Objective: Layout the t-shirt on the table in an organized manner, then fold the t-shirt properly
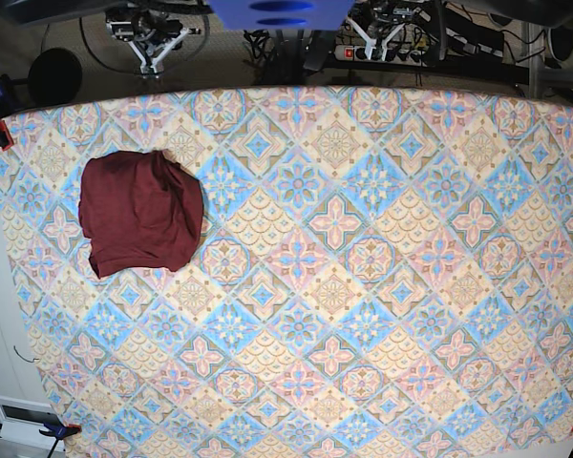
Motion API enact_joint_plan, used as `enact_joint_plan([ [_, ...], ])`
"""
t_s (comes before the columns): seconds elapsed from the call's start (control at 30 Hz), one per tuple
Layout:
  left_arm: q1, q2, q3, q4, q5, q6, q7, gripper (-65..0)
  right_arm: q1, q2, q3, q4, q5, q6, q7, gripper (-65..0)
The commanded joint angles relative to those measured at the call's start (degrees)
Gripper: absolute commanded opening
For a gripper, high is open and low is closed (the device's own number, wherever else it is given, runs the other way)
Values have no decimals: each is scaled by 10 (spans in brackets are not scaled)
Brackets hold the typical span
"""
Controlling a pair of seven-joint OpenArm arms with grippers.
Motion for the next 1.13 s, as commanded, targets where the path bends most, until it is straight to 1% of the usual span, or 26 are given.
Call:
enact_joint_plan([
  [0.0,2,2,2,-4,3,-1,-10,-650,-7,-8,1,-2,-1,4,-3,-650],
  [0.07,-11,10,2,-5,4,-1,-13,-650,12,-41,2,-2,-1,4,-6,-650],
  [0.13,-22,13,3,-6,5,-1,-12,-650,15,-54,2,-2,0,-1,-6,-650],
  [0.17,-26,13,3,-6,5,-1,-12,-650,15,-55,2,-2,0,-15,-6,-650],
  [0.27,-31,14,3,-6,3,-1,-12,-650,15,-56,2,-2,-1,-86,-2,-650],
  [0.33,-35,14,2,-6,2,-1,-12,-650,15,-56,2,-2,-1,-103,-2,-650],
  [0.47,-44,13,1,-6,1,-1,-12,-650,19,-56,2,-2,0,-111,-7,-650],
  [0.6,-44,13,1,-6,1,-1,-12,-650,19,-56,2,-2,0,-133,-8,-650],
  [0.67,-44,13,1,-6,1,-1,-12,-650,19,-56,2,-2,0,-142,-23,-650],
  [0.77,-44,13,1,-6,1,-1,-12,-650,19,-56,2,-2,0,-145,-52,-650],
  [0.87,-43,13,1,-6,1,-1,-12,-650,19,-56,2,-1,0,-145,-71,-650],
  [1.1,-44,13,1,-6,1,-1,-12,-650,19,-56,2,-1,-1,-145,-74,-650],
])
